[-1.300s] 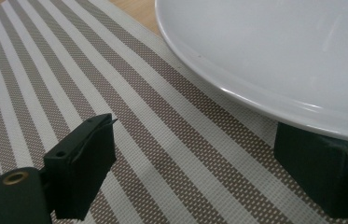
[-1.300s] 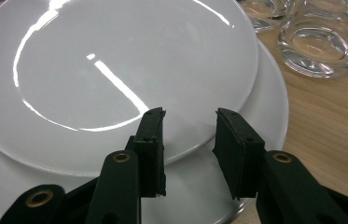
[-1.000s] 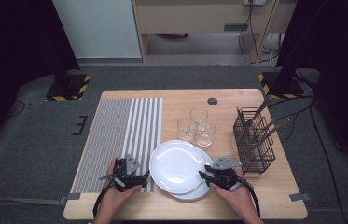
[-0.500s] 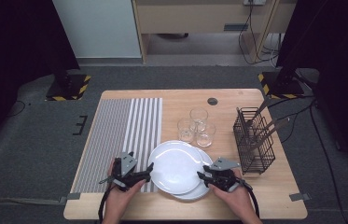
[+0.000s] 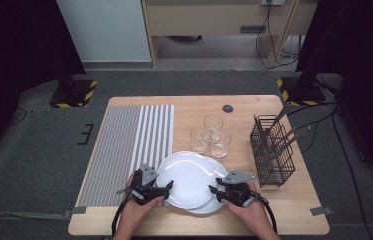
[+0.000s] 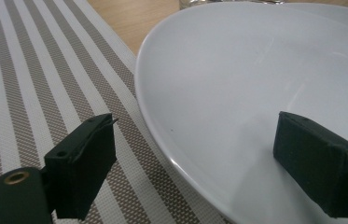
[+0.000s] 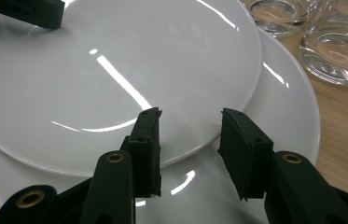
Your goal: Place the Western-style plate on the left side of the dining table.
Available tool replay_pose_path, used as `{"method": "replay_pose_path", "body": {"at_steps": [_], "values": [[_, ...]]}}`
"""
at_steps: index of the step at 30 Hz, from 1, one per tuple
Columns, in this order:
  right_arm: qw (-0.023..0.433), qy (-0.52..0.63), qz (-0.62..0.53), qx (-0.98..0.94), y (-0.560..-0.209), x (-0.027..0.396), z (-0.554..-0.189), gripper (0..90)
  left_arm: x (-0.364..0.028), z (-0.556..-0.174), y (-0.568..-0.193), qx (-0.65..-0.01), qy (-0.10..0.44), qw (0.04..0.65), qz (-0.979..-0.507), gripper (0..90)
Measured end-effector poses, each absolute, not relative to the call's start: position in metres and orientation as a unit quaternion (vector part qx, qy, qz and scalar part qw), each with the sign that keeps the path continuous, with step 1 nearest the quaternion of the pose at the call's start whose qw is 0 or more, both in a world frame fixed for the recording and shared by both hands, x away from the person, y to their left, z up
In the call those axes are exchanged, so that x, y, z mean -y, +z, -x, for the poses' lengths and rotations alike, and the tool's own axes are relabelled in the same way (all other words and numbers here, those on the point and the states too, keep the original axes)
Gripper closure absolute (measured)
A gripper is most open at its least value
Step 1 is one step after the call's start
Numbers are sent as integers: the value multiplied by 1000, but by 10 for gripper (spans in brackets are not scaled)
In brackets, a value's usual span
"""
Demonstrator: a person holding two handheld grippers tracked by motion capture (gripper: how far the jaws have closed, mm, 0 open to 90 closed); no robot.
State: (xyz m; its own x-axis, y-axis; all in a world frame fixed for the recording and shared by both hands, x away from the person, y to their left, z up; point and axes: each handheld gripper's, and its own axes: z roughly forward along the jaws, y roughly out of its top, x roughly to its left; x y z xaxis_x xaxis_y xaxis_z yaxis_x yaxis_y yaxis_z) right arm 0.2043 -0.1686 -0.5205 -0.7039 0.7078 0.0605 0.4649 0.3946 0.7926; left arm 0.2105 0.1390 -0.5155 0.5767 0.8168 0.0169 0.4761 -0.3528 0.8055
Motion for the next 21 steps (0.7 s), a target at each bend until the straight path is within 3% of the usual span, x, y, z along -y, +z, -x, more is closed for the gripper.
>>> {"method": "replay_pose_path", "body": {"at_steps": [21], "values": [[134, 422, -345, -828, -521, 168, -201, 531, -136, -213, -521, -402, 157, 422, -797, 136]]}}
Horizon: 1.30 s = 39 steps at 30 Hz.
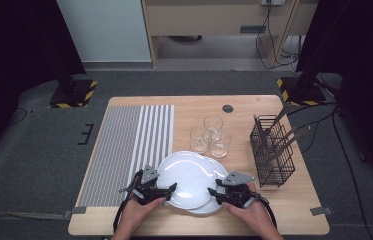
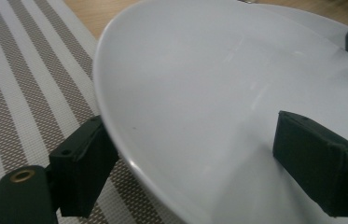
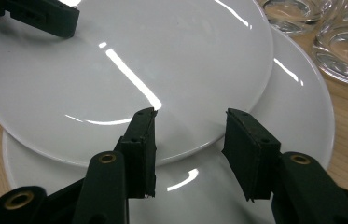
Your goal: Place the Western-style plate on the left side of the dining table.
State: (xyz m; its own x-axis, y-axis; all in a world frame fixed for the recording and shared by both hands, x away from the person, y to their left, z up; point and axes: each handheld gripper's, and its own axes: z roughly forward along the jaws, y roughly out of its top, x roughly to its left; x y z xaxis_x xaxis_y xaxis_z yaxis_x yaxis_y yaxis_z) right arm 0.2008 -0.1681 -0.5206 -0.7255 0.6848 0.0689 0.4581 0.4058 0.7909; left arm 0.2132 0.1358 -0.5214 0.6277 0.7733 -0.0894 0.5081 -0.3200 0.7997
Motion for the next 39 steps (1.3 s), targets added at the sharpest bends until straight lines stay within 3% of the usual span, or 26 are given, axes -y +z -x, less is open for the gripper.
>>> {"method": "replay_pose_path", "body": {"at_steps": [22, 39], "values": [[153, 402, -360, -828, -521, 160, -199, 550, -138, -206, -505, -403, 193, 423, -789, 336], [144, 399, -366, -828, -522, 160, -200, 550, -135, -207, -503, -394, 196, 438, -784, 369]]}}
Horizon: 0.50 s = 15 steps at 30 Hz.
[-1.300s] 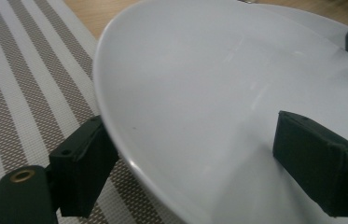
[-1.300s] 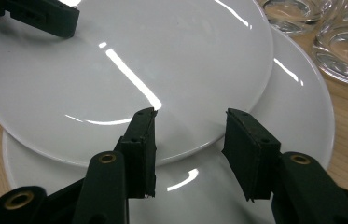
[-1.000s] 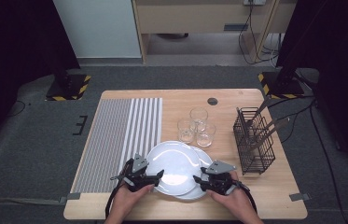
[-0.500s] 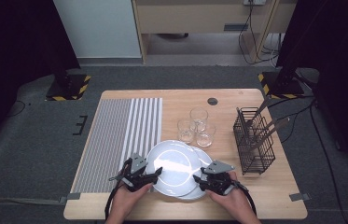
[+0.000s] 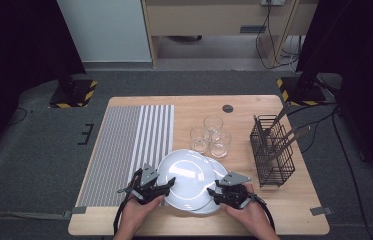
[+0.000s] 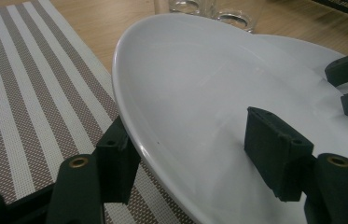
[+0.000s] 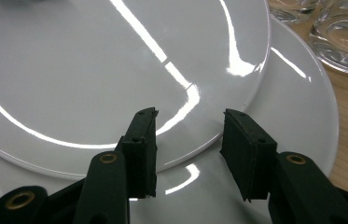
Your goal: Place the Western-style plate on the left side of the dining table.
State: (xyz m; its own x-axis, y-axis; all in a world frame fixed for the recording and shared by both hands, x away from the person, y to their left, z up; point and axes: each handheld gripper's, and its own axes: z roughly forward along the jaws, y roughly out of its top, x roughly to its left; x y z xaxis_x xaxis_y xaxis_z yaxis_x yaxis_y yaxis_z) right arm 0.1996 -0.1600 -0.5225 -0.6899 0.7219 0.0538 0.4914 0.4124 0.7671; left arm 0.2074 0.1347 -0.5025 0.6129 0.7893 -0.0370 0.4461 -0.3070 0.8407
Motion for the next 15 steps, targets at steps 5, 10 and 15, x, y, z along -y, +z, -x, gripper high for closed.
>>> {"method": "replay_pose_path", "body": {"at_steps": [5, 10, 15], "values": [[142, 400, -368, -827, -523, 160, -200, 550, -135, -209, -502, -397, 192, 439, -783, 378], [140, 401, -375, -824, -523, 159, -201, 548, -136, -212, -501, -402, 188, 442, -780, 395], [139, 403, -382, -820, -523, 159, -201, 548, -137, -214, -498, -402, 189, 451, -774, 457]]}}
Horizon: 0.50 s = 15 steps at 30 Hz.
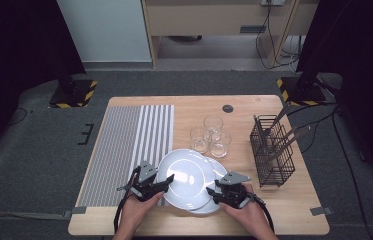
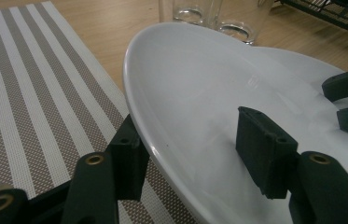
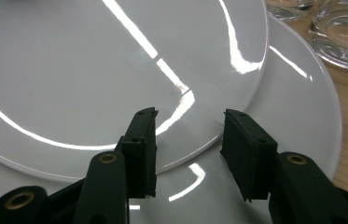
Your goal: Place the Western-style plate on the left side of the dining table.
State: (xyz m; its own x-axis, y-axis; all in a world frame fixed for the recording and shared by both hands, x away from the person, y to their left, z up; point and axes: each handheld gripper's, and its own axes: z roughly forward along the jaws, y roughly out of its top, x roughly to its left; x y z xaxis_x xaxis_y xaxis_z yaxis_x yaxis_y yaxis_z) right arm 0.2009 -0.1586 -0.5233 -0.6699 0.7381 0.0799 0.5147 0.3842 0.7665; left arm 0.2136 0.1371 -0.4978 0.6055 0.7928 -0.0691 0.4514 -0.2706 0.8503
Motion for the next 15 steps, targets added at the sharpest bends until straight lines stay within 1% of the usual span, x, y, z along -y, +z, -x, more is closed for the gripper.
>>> {"method": "replay_pose_path", "body": {"at_steps": [15], "values": [[137, 401, -381, -821, -523, 158, -201, 549, -133, -217, -487, -389, 186, 456, -779, 520]]}}
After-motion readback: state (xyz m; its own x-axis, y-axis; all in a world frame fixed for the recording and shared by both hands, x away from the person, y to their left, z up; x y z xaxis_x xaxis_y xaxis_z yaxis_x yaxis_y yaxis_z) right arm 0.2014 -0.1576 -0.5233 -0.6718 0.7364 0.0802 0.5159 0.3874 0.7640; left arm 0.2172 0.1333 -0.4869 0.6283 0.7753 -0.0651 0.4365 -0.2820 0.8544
